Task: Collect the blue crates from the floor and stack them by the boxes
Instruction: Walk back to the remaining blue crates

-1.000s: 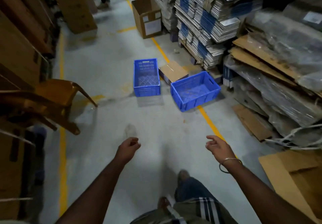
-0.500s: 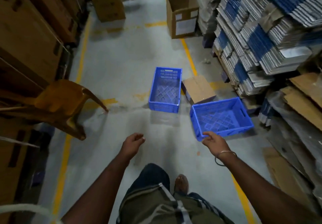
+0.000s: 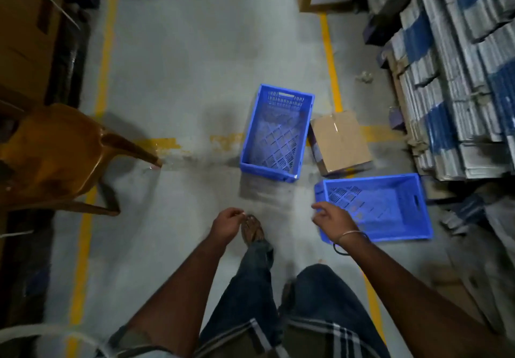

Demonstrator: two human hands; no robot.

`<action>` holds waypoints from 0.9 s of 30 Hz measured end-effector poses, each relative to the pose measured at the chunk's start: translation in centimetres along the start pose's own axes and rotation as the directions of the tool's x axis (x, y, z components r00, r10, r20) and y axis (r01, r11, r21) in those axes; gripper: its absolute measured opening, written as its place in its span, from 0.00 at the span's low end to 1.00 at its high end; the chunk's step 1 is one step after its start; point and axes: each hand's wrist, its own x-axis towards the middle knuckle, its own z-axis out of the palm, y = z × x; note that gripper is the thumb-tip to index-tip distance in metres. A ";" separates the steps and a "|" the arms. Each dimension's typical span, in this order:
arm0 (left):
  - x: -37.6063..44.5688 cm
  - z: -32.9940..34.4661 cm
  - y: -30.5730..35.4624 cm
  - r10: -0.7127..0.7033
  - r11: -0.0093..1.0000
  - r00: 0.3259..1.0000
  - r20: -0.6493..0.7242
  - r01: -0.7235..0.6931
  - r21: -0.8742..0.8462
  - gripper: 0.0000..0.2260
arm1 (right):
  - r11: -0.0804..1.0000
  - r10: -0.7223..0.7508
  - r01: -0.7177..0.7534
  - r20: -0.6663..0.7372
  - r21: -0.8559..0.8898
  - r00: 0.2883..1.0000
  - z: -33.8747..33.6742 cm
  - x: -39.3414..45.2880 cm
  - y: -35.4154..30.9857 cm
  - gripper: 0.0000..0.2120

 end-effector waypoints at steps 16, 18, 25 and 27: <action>42.6 18.2 -0.6 -0.396 0.835 0.917 0.044 0.379 -0.398 0.20 | 0.935 -0.084 0.134 0.165 -0.327 0.983 4.9 44.6 5.6 0.17; 47.2 20.4 -1.4 -0.397 0.786 0.918 0.013 0.347 -0.511 0.25 | 0.902 -0.136 0.174 0.122 -0.395 0.983 5.1 50.3 6.3 0.19; 53.9 21.8 -5.3 -0.455 0.647 0.881 -0.133 0.224 -0.729 0.30 | 0.773 -0.335 0.282 0.011 -0.568 0.942 5.1 60.8 7.3 0.33; 53.4 19.0 -7.3 -0.475 0.682 0.867 -0.151 0.255 -0.685 0.23 | 0.750 -0.372 0.250 -0.078 -0.612 0.925 4.8 61.4 6.5 0.36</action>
